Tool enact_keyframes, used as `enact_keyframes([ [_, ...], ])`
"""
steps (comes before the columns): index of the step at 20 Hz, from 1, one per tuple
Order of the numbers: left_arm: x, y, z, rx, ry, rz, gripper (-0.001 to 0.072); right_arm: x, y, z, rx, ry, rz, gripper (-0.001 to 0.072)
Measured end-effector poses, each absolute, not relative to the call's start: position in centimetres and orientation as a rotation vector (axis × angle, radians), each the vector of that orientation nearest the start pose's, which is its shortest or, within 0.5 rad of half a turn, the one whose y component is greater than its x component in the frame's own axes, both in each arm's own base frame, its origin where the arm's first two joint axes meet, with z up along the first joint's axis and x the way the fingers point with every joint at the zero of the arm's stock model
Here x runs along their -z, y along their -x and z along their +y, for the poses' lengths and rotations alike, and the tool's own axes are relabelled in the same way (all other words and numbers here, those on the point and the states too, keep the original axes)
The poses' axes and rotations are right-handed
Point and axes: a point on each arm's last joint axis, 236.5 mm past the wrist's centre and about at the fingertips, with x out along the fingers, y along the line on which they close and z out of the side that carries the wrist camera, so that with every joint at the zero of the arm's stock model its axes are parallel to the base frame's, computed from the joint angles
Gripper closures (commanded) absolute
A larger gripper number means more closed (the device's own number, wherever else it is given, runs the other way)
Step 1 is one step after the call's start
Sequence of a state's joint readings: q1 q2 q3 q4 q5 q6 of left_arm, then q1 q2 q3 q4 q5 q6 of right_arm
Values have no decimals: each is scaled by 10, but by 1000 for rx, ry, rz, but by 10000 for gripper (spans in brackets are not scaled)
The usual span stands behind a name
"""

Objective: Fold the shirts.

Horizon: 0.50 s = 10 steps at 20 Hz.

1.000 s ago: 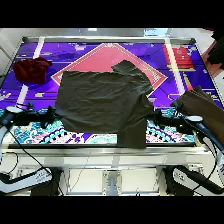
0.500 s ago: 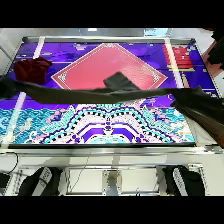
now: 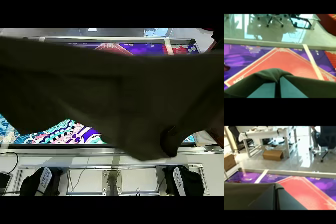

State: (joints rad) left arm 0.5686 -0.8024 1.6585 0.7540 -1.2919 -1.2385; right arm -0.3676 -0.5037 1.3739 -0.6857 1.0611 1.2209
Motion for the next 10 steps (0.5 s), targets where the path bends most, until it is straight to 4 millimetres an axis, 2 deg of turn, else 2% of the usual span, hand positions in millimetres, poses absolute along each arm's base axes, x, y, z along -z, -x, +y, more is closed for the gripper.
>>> enact_keyframes([
  [2,-386,-324,-8,274,185,355,698,-410,-297,64,-401,-238,118,691],
  [4,-331,-361,-13,326,193,524,697,-368,-360,50,-431,-320,234,691],
  [6,-268,-400,-20,321,167,693,697,-314,-421,41,-443,-399,347,691],
  [8,-196,-445,-16,230,117,839,697,-251,-477,37,-425,-474,444,691],
  [10,-134,-487,-10,119,79,916,696,-188,-523,37,-381,-524,511,691],
])
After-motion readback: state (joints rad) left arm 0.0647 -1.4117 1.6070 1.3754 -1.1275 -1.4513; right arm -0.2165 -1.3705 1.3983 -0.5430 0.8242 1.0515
